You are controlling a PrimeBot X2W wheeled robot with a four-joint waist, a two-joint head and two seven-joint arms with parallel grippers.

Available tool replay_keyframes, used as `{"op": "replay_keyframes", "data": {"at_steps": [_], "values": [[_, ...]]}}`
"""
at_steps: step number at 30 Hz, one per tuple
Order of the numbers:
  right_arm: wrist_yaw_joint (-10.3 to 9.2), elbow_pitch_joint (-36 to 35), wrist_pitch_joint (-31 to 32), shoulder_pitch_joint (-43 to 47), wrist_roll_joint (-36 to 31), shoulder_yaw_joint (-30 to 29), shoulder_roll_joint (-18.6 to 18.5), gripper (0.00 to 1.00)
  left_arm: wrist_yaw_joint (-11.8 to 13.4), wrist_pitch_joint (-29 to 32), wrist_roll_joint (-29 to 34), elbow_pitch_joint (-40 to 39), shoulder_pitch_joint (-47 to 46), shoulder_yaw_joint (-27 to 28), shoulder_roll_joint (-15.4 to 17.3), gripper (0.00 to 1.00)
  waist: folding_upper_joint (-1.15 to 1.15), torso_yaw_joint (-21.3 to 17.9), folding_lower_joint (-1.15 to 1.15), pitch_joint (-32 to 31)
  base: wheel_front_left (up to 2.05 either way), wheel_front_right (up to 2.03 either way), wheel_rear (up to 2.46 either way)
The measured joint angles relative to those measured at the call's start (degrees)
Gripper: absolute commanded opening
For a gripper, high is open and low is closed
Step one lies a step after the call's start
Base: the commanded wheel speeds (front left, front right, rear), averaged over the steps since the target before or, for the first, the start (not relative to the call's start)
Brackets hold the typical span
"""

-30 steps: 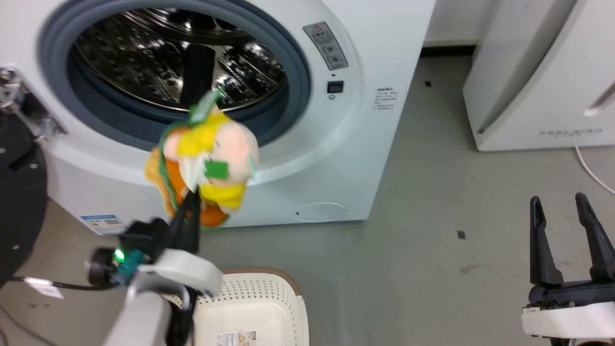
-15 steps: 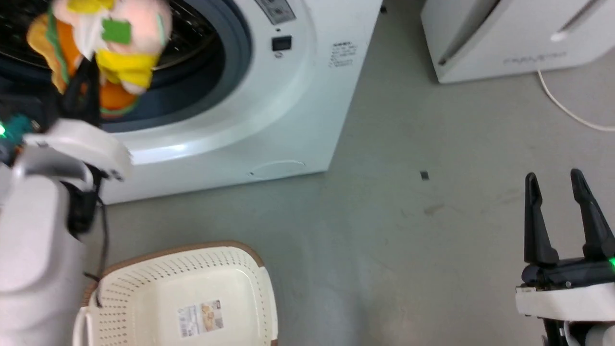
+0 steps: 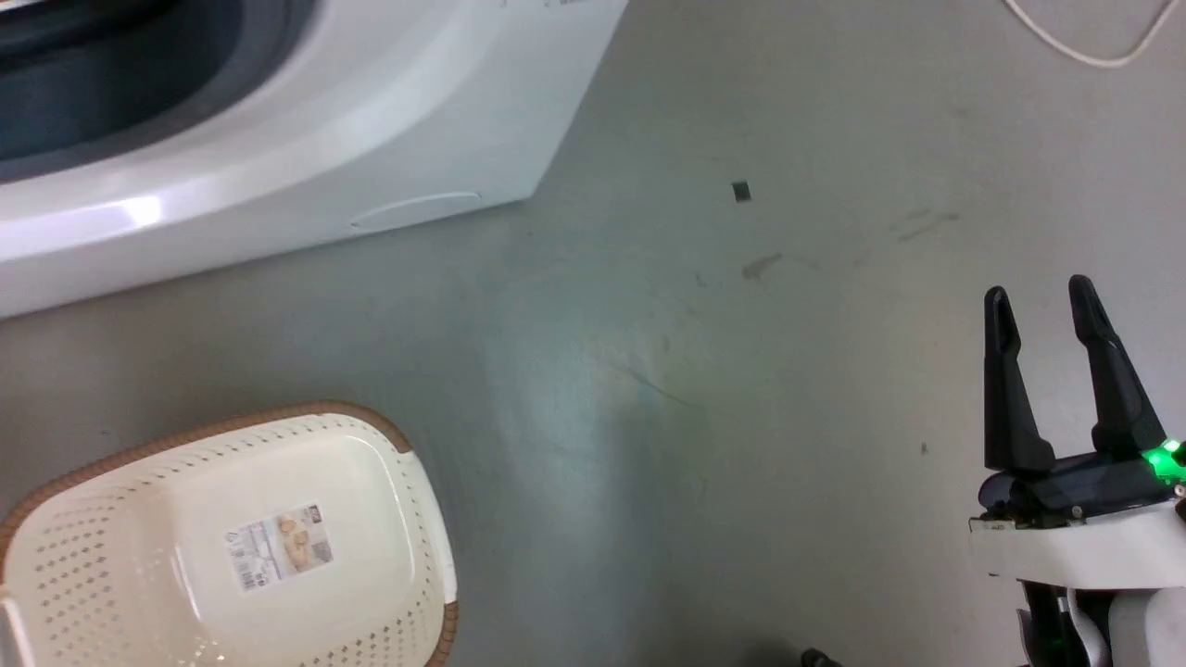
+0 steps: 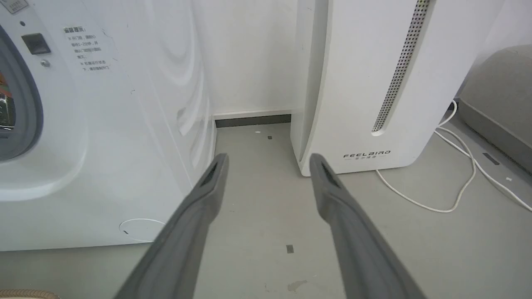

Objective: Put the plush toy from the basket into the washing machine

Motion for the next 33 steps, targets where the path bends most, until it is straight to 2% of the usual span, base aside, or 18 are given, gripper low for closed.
{"op": "replay_keyframes", "data": {"at_steps": [7,12,17,27,28,29,33], "values": [[0.00,0.0,0.0,-1.8,1.0,1.2,0.0,1.00,-0.8,11.2,-1.4,7.2,-9.3,-6.2,3.1,0.00,0.00,-2.5,0.00,5.0,0.00,0.00,0.00],[0.00,-0.2,0.0,-2.6,2.5,2.0,0.0,1.00,-0.8,16.4,-3.8,9.1,-13.6,-11.0,6.0,0.00,0.00,-3.9,0.01,7.6,0.00,0.00,0.00],[0.00,-0.3,0.0,-3.3,3.1,2.4,0.0,1.00,-0.8,17.0,-5.3,11.0,-15.1,-12.3,7.9,0.00,0.00,-4.7,0.00,9.5,0.00,0.00,0.00],[0.00,-0.2,0.0,-4.6,3.4,1.9,0.0,1.00,-1.1,15.0,-8.5,13.4,-15.8,-17.0,7.9,0.00,0.00,-4.1,0.00,10.4,0.00,0.00,0.00],[0.00,-0.2,0.0,-4.7,3.3,1.8,0.0,1.00,-1.1,13.6,-8.4,13.6,-15.8,-17.3,8.0,0.87,0.00,-4.0,0.00,10.2,0.00,0.00,0.00],[0.00,-0.2,0.0,-4.7,3.1,1.7,0.0,1.00,-1.1,12.6,-8.4,14.1,-15.8,-17.4,8.1,1.00,0.00,-3.8,0.00,10.0,0.00,0.00,0.00],[0.00,-0.2,0.0,-4.8,2.3,0.2,0.0,1.00,-1.1,9.0,-8.9,16.3,-15.4,-18.2,7.5,1.00,0.00,-3.2,0.00,8.1,0.00,0.00,0.00]]}}
